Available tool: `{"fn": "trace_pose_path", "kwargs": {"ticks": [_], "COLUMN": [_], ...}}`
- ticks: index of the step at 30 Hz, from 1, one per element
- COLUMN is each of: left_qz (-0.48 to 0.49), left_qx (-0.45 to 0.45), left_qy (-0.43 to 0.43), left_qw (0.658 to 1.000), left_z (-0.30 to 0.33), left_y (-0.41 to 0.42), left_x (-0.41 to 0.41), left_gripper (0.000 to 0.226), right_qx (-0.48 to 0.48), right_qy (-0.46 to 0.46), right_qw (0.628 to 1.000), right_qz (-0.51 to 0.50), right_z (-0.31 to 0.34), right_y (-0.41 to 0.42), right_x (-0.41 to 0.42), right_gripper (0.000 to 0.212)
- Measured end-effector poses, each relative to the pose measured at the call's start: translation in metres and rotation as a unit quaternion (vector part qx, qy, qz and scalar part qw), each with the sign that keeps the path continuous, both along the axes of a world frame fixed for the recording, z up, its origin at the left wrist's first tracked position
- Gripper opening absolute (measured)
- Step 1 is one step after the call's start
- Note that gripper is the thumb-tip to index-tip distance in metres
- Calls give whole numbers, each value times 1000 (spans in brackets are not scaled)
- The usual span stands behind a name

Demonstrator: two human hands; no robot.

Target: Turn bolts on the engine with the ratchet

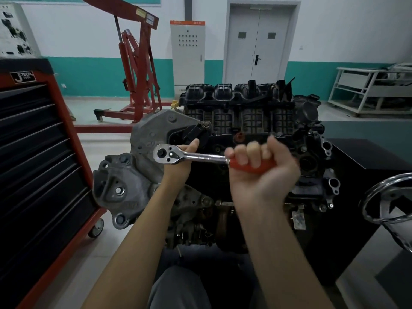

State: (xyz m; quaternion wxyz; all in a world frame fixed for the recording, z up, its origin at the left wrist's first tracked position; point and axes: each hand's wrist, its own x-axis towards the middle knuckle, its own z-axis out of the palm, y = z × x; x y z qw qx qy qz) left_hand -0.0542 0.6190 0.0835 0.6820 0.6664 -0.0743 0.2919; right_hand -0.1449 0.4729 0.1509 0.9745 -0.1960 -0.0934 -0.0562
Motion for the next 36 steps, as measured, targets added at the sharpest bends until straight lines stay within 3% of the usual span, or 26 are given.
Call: {"fn": "trace_pose_path", "kwargs": {"ticks": [3, 5, 8, 13, 16, 19, 24, 28, 32, 36], "left_qz": [22, 6, -6, 21, 28, 24, 52, 64, 7, 1], "left_qx": [-20, -19, 6, -60, -18, -36, -35, -69, 12, -27], "left_qy": [83, 50, 48, 60, 9, 7, 13, 79, 45, 39], "left_qw": [996, 999, 999, 996, 999, 999, 998, 992, 999, 999], "left_z": [-8, -13, -13, -6, 8, 11, 6, -6, -13, -10], "left_y": [0, 0, 0, 0, -5, -9, -5, -3, -1, -3], "left_x": [3, 6, 4, 2, -1, -6, 1, 3, 1, 2], "left_gripper": [30, 44, 31, 35, 52, 54, 62, 38, 37, 44], "right_qx": [-50, -112, -156, -45, 74, 108, 39, -60, -161, -115], "right_qy": [-23, -43, -54, -46, -39, -87, -55, -53, -53, -24], "right_qw": [997, 989, 979, 996, 996, 990, 998, 995, 978, 987], "right_qz": [48, 88, 119, 56, 22, 27, 4, 67, 124, 108], "right_z": [32, 50, 63, 24, -14, -30, -9, 31, 63, 54], "right_y": [-5, -3, -1, -2, 8, 21, 10, -4, -5, -2], "right_x": [27, 44, 53, 21, -11, -26, -12, 23, 51, 45], "right_gripper": [37, 38, 38, 34, 32, 40, 40, 36, 34, 35]}}
